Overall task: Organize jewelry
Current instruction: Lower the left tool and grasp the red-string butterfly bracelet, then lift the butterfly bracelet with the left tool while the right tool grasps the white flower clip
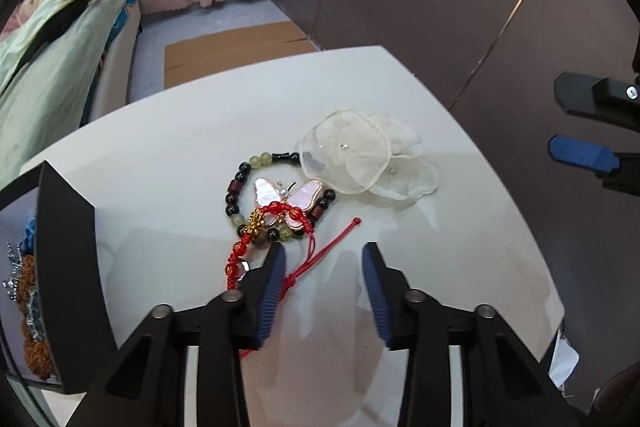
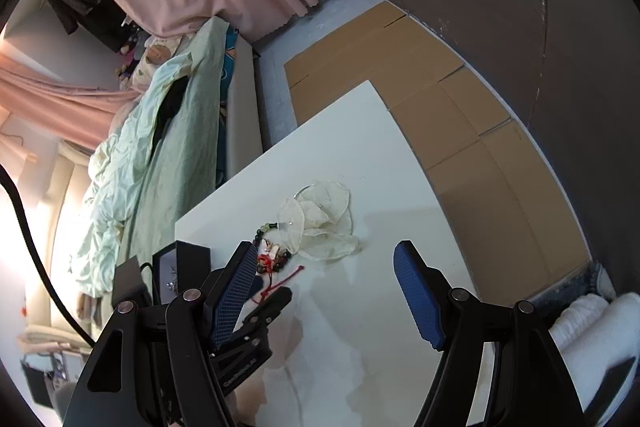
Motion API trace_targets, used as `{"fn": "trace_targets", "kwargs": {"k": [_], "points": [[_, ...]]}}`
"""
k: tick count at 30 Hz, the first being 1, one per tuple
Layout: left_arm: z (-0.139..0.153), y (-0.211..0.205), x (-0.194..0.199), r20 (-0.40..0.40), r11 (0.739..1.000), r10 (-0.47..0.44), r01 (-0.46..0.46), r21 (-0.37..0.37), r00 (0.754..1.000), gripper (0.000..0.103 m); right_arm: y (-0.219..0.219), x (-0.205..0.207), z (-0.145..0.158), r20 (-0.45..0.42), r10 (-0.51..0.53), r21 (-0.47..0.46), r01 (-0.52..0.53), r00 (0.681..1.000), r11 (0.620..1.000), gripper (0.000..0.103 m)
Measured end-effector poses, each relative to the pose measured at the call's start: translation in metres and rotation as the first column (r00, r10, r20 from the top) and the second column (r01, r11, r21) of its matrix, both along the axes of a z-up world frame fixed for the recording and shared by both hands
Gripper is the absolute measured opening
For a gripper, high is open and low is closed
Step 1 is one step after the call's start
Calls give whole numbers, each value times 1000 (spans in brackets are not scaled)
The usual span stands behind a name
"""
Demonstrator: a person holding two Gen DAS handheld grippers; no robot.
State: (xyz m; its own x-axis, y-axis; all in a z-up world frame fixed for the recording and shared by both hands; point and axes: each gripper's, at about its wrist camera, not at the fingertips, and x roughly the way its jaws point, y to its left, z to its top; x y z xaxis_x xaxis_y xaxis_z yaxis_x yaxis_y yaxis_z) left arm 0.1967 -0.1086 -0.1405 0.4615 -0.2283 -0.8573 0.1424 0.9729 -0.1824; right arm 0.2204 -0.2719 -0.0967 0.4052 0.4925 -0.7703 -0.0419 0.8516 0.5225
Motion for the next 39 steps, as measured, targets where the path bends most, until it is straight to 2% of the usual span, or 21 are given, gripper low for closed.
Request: {"fn": "trace_targets", "kwargs": {"k": [2, 3, 4, 7, 10, 16, 20, 26, 27, 29, 30, 31, 34, 39], "points": [[-1, 0, 2, 5, 1000, 7, -7, 28, 1000, 24, 4, 4, -3, -6, 7, -10, -7, 1000, 1000, 71], [-2, 0, 4, 5, 999, 5, -5, 35, 1000, 6, 7, 6, -4, -9, 13, -13, -13, 1000, 1000, 71], [-3, 1, 5, -7, 1000, -2, 3, 26, 1000, 2, 8, 7, -5, -11, 16, -16, -16, 1000, 1000, 71], [4, 9, 4, 18, 1000, 4, -4, 11, 1000, 1, 16, 14, -12, -26, 30, -30, -31, 999, 999, 71], [16, 18, 3, 40, 999, 12, -10, -39, 999, 1, 23, 18, -16, -36, 44, -43, -46, 998, 998, 71], [35, 47, 2, 67, 991, 79, -71, -113, 995, 1, 44, 29, -29, -61, 68, -102, -74, 996, 992, 71], [45, 59, -1, 93, 988, 101, -88, -131, 991, 1, 56, 37, -42, -88, 77, -137, -88, 993, 987, 71], [65, 81, -8, 143, 978, 158, -135, -160, 977, 1, 76, 49, -50, -68, 103, -201, -114, 992, 973, 70], [68, 85, -10, 152, 976, 167, -142, -166, 974, 1, 79, 52, -53, -71, 104, -208, -117, 992, 971, 65], [73, 92, -13, 164, 973, 182, -153, -174, 970, 1, 82, 55, -60, -96, 113, -212, -131, 989, 969, 43], [75, 95, -15, 169, 971, 190, -159, -178, 967, 1, 82, 56, -65, -120, 115, -208, -138, 986, 968, 16], [77, 97, -17, 173, 970, 196, -164, -182, 965, 1, 81, 55, -66, -126, 111, -211, -136, 986, 968, 3], [82, 105, -24, 185, 963, 220, -183, -196, 958, 1, 70, 47, -49, -59, 83, -181, -92, 995, 979, 3], [94, 121, -37, 212, 954, 250, -204, -217, 945, 1, 49, 28, -7, 85, 53, -50, -49, 995, 998, 3]]}}
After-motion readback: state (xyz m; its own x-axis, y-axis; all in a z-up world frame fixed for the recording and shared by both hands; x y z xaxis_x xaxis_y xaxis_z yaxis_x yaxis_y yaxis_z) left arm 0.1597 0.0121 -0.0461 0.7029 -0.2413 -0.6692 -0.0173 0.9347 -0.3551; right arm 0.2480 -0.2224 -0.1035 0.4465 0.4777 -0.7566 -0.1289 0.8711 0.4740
